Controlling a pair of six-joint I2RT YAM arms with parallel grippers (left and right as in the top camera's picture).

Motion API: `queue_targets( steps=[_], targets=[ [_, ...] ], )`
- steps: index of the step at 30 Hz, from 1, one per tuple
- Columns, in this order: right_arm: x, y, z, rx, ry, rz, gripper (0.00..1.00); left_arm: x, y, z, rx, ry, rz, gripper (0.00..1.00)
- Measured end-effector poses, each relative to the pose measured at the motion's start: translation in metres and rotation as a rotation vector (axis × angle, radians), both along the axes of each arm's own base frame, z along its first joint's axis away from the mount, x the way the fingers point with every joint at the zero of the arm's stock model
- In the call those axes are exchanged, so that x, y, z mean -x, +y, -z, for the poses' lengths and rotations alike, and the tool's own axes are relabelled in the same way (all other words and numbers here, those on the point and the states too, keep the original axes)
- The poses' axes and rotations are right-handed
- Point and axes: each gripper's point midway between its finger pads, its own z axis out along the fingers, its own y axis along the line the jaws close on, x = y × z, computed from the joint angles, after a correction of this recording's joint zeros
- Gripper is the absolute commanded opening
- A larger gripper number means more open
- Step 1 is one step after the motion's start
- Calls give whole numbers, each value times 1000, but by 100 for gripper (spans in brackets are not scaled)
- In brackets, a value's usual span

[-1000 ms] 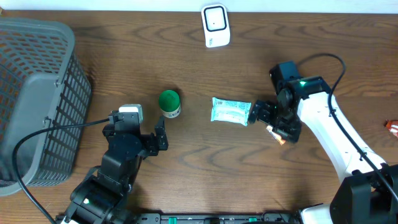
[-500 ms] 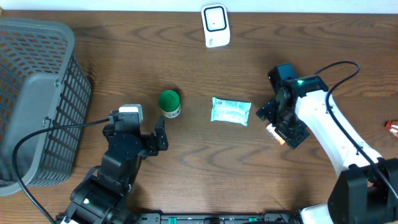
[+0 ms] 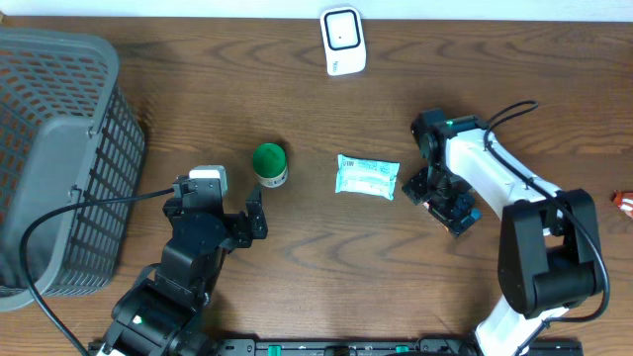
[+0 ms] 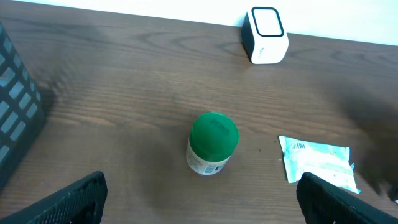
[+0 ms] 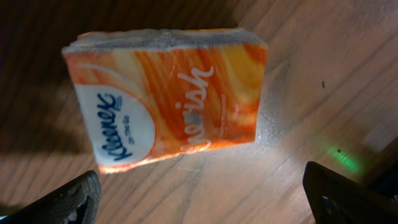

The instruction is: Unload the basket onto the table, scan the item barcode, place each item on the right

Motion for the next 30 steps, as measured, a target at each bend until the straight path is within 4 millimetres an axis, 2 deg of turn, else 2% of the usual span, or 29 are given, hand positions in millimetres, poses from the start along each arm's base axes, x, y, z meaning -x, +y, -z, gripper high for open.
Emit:
queue_targets(
  steps=[9,13,16,19,20,26,30],
  targets=[
    [-10,-10,2,49,-40,-6,99,0,0,0,0,0,0,98],
    [-14,-14,10,62,-72,-2,99,0,0,0,0,0,0,98],
    [-17,-15,18,63,-97,-2,95,0,0,0,0,0,0,98],
    [-17,-16,19,68,-103,1,80,0,0,0,0,0,0,98],
    [-17,-17,19,70,-106,0,78,0,0,0,0,0,0,98],
    [-19,-18,20,65,-105,-67,75,0,0,0,0,0,0,98],
    [-27,-16,17,45,-102,-190,72,0,0,0,0,0,0,98]
  ],
)
